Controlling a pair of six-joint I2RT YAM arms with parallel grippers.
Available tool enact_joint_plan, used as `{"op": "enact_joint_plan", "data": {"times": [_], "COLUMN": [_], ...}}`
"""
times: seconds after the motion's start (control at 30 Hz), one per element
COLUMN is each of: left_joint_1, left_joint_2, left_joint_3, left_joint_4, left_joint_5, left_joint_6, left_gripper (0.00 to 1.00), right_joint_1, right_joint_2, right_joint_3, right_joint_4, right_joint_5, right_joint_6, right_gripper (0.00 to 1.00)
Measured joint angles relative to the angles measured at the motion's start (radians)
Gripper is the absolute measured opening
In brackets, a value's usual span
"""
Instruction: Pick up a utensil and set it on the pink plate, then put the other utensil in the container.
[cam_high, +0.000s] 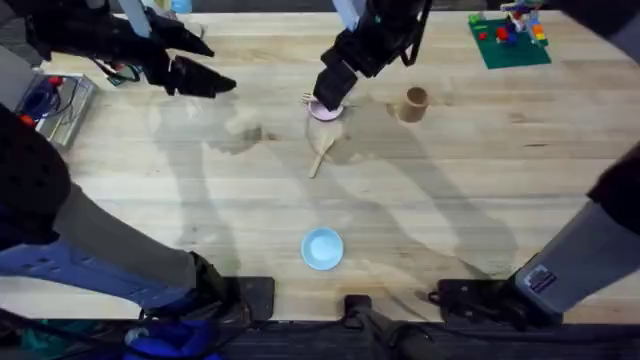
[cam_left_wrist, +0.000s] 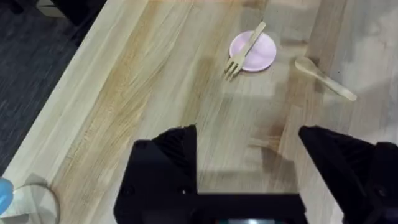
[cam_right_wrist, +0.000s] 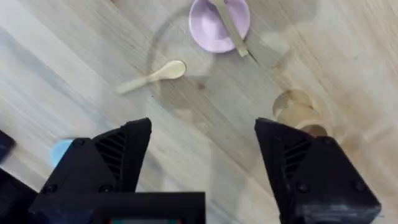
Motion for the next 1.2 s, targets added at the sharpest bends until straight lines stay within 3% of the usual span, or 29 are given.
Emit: {"op": "enact_joint_plan", "data": {"times": [0.2, 0.4, 0.67, 0.93, 1.0, 1.2], "left_joint_1": [0.000, 0.000, 0.000, 0.000, 0.000, 0.000], "left_joint_2": [0.000, 0.000, 0.000, 0.000, 0.000, 0.000], "left_joint_3": [0.000, 0.000, 0.000, 0.000, 0.000, 0.000], "left_joint_4": [-0.049, -0.045, -0.044, -0.044, -0.044, -0.044], "left_joint_5": [0.028, 0.045, 0.046, 0.046, 0.046, 0.046], "left_joint_6": [0.212, 0.326, 0.368, 0.371, 0.373, 0.374], "left_gripper": [0.993, 0.993, 0.993, 0.993, 0.993, 0.993], "right_joint_1": [0.000, 0.013, 0.085, 0.090, 0.105, 0.168], "right_joint_2": [-0.083, -0.099, -0.086, -0.086, -0.086, -0.086], "right_joint_3": [0.000, 0.002, 0.002, 0.002, 0.002, -0.043], "right_joint_4": [-0.026, -0.146, -0.159, -0.093, -0.089, -0.031], "right_joint_5": [0.000, -0.003, -0.057, -0.112, -0.046, 0.053], "right_joint_6": [0.143, 0.315, 0.559, 0.796, 0.940, 1.060], "right_gripper": [0.996, 0.996, 0.996, 0.996, 0.996, 0.996]}}
